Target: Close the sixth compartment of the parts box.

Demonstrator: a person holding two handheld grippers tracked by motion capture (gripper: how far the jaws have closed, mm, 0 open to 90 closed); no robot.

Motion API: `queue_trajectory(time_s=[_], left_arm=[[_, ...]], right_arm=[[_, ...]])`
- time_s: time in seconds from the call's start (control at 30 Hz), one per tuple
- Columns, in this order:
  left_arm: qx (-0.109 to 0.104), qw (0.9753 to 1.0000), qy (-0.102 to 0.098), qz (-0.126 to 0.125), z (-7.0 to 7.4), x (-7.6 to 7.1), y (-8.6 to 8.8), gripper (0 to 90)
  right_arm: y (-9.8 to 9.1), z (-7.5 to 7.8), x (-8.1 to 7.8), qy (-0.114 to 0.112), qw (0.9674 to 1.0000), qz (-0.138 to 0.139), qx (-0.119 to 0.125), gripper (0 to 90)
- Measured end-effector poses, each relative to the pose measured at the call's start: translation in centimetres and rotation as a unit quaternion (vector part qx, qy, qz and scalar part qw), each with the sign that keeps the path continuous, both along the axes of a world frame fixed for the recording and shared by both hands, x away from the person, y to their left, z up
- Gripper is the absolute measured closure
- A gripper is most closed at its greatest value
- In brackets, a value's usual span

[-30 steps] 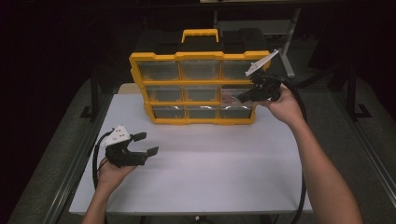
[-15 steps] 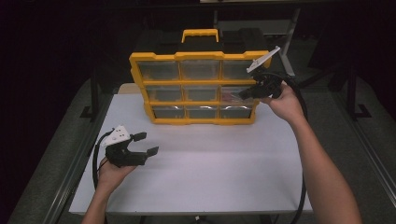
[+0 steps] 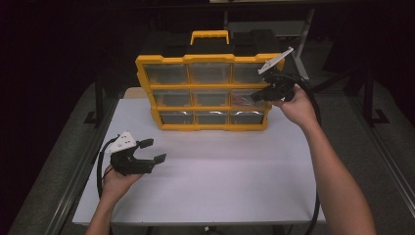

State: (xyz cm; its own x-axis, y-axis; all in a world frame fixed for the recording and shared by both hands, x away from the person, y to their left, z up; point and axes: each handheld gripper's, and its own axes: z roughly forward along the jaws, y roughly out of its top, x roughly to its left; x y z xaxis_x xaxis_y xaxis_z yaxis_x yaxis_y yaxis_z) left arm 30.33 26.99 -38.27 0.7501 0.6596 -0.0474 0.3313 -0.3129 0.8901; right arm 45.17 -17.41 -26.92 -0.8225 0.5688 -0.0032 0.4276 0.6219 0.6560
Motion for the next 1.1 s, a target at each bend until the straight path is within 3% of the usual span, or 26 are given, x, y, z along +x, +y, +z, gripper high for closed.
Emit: queue_trajectory(time_s=[0.2,0.8,1.1], left_arm=[[0.0,1.0,0.001,0.001,0.0,0.0,-0.1,23.7],[-0.002,1.0,0.001,0.001,0.0,-0.1,0.0,23.7],[0.0,1.0,0.003,0.001,0.0,-0.1,-0.1,23.7]], right_arm=[[-0.2,-0.2,0.2,-0.014,0.9999,0.003,-0.004,88.7],[-0.2,-0.4,0.2,-0.019,0.9997,-0.014,-0.002,88.7],[-0.5,-1.5,-0.4,0.006,0.9994,-0.013,0.031,81.7]])
